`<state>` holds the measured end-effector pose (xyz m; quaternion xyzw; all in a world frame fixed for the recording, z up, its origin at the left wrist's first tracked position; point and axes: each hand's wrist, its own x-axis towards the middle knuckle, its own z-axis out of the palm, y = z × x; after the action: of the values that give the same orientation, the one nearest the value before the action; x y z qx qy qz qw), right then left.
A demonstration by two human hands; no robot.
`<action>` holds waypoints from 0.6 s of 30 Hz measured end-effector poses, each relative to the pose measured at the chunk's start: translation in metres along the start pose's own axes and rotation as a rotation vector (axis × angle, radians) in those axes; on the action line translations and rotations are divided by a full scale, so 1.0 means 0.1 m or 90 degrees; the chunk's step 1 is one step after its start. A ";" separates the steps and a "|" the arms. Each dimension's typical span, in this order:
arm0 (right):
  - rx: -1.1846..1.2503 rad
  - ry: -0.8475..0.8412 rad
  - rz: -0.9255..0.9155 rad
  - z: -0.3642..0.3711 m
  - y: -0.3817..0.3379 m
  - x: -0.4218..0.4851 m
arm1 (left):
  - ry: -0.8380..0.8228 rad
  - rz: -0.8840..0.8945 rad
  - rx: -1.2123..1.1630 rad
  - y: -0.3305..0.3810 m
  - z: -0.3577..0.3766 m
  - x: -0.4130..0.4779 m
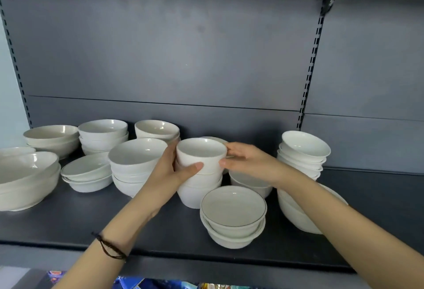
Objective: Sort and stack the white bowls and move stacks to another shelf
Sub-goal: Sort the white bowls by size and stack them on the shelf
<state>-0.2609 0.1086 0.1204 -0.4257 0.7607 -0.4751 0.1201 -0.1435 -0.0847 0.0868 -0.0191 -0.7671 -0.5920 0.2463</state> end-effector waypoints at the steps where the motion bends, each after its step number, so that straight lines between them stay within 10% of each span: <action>1: -0.052 0.008 0.011 -0.06 0.00 -0.01 | 0.005 0.005 -0.002 -0.01 0.01 -0.01; 18: -0.281 -0.109 0.291 -0.53 0.21 -0.23 | 0.049 0.055 -0.043 -0.15 0.17 -0.07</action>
<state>-0.2893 0.1631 0.1259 -0.2981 0.9082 -0.2223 0.1921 -0.1481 -0.0717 0.0672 -0.0381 -0.7351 -0.6068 0.3000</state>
